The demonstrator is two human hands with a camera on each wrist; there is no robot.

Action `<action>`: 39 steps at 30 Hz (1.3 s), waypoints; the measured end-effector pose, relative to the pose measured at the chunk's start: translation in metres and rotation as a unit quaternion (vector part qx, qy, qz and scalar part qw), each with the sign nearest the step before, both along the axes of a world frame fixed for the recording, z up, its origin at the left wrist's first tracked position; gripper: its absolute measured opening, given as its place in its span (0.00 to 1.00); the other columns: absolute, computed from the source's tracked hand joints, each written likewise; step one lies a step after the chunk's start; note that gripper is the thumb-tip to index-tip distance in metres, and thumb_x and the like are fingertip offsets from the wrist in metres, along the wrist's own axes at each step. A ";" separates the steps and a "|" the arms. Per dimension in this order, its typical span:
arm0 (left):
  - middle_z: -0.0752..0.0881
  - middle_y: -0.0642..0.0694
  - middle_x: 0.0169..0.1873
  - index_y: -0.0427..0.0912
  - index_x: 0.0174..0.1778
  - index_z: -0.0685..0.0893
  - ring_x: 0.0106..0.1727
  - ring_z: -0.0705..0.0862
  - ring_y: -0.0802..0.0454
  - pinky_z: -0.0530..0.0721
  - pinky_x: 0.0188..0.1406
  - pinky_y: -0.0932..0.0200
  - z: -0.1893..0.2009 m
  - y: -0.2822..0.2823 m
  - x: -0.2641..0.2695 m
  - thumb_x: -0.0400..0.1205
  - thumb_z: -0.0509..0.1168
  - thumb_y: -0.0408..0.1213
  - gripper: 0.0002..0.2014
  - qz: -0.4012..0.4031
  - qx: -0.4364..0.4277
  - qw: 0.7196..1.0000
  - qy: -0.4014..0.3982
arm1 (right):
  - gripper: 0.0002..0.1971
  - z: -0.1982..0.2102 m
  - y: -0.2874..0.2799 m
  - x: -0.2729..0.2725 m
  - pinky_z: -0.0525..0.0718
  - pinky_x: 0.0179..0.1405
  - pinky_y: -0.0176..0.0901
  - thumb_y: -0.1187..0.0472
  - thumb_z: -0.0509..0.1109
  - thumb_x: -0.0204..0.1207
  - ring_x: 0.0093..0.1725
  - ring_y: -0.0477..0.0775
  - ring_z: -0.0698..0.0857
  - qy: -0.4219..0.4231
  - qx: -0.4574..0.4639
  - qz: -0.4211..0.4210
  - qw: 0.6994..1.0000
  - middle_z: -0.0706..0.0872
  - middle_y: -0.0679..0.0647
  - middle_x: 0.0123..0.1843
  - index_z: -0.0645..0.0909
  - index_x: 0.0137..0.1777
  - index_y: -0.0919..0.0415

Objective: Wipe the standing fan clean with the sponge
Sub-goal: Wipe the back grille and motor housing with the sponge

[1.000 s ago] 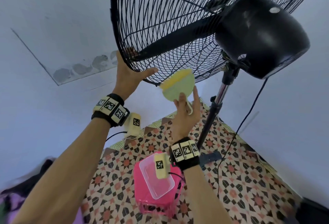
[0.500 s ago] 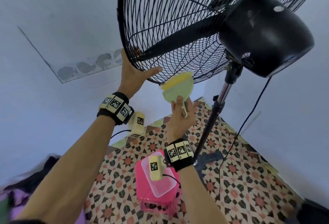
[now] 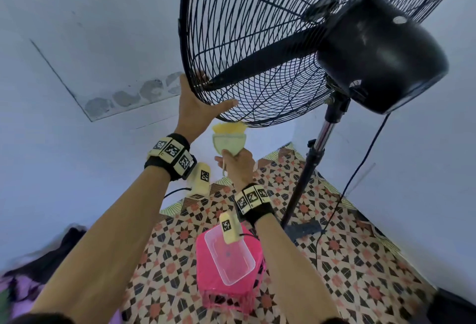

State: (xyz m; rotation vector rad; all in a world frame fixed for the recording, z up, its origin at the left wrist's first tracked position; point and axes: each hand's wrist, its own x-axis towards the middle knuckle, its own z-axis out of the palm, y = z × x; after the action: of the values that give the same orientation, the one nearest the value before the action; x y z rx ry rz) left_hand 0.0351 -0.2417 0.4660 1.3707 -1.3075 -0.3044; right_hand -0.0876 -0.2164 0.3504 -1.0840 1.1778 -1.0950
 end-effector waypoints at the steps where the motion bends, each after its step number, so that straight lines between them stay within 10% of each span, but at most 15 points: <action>1: 0.78 0.54 0.66 0.47 0.73 0.68 0.67 0.78 0.60 0.73 0.61 0.79 0.001 0.001 0.000 0.65 0.88 0.57 0.48 0.001 0.002 1.000 -0.002 | 0.08 0.003 -0.002 0.002 0.93 0.48 0.65 0.64 0.72 0.83 0.42 0.58 0.95 -0.018 0.011 0.001 1.000 0.93 0.59 0.39 0.86 0.54 0.71; 8: 0.79 0.50 0.66 0.47 0.71 0.70 0.64 0.76 0.73 0.72 0.56 0.83 0.003 -0.003 0.004 0.64 0.88 0.57 0.46 -0.001 0.017 1.000 -0.003 | 0.08 -0.003 0.039 0.004 0.92 0.58 0.54 0.68 0.69 0.86 0.52 0.63 0.94 -0.230 0.008 -0.120 0.966 0.94 0.51 0.44 0.84 0.53 0.53; 13: 0.79 0.53 0.67 0.43 0.75 0.70 0.67 0.78 0.67 0.74 0.64 0.75 -0.001 0.000 0.004 0.64 0.88 0.57 0.49 0.001 0.018 1.000 0.011 | 0.10 0.001 0.014 0.013 0.91 0.54 0.71 0.65 0.73 0.83 0.44 0.65 0.95 -0.106 0.032 -0.064 0.992 0.94 0.51 0.35 0.87 0.41 0.53; 16: 0.79 0.53 0.64 0.44 0.71 0.71 0.61 0.76 0.77 0.72 0.55 0.82 0.004 -0.001 0.002 0.64 0.89 0.56 0.47 -0.005 0.023 1.000 0.005 | 0.03 0.008 0.019 0.009 0.92 0.56 0.62 0.68 0.71 0.85 0.47 0.64 0.95 -0.176 0.028 -0.108 0.978 0.94 0.50 0.38 0.87 0.53 0.65; 19: 0.79 0.54 0.62 0.42 0.72 0.71 0.60 0.76 0.80 0.73 0.54 0.83 0.004 0.000 0.003 0.65 0.89 0.55 0.47 -0.002 0.018 1.000 0.003 | 0.08 0.008 0.045 -0.004 0.92 0.58 0.54 0.69 0.69 0.86 0.52 0.62 0.94 -0.261 0.001 -0.152 0.953 0.95 0.48 0.45 0.83 0.58 0.55; 25: 0.77 0.59 0.60 0.40 0.72 0.70 0.59 0.76 0.81 0.73 0.55 0.82 0.001 0.003 0.003 0.66 0.88 0.54 0.47 -0.003 0.011 1.000 0.004 | 0.12 0.012 0.022 -0.001 0.93 0.45 0.47 0.68 0.71 0.85 0.44 0.62 0.95 -0.166 0.035 -0.109 0.979 0.93 0.54 0.39 0.82 0.62 0.78; 31: 0.76 0.59 0.57 0.43 0.69 0.71 0.56 0.77 0.78 0.74 0.53 0.80 0.004 0.000 0.004 0.65 0.89 0.54 0.45 -0.005 0.007 1.000 0.000 | 0.08 0.001 0.035 -0.004 0.93 0.54 0.60 0.68 0.70 0.86 0.49 0.65 0.94 -0.251 -0.004 -0.199 0.947 0.92 0.69 0.53 0.85 0.61 0.67; 35: 0.79 0.54 0.62 0.43 0.76 0.68 0.60 0.78 0.72 0.76 0.55 0.79 -0.003 0.003 0.005 0.64 0.89 0.56 0.51 -0.006 -0.003 1.000 0.008 | 0.14 0.001 0.029 0.001 0.94 0.49 0.59 0.68 0.70 0.86 0.45 0.62 0.95 -0.105 0.004 -0.077 0.991 0.90 0.63 0.38 0.81 0.36 0.59; 39: 0.79 0.53 0.62 0.47 0.70 0.68 0.60 0.77 0.75 0.74 0.53 0.80 0.004 0.004 0.001 0.65 0.89 0.54 0.46 -0.023 0.008 1.000 0.008 | 0.09 0.010 0.017 0.009 0.92 0.48 0.56 0.69 0.70 0.84 0.44 0.64 0.95 -0.095 0.001 -0.090 0.991 0.91 0.65 0.40 0.85 0.42 0.63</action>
State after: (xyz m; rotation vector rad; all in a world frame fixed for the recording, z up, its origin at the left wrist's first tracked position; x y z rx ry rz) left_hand 0.0364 -0.2378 0.4702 1.3505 -1.3268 -0.3574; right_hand -0.0790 -0.1994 0.3607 -0.8630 1.1382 -1.3071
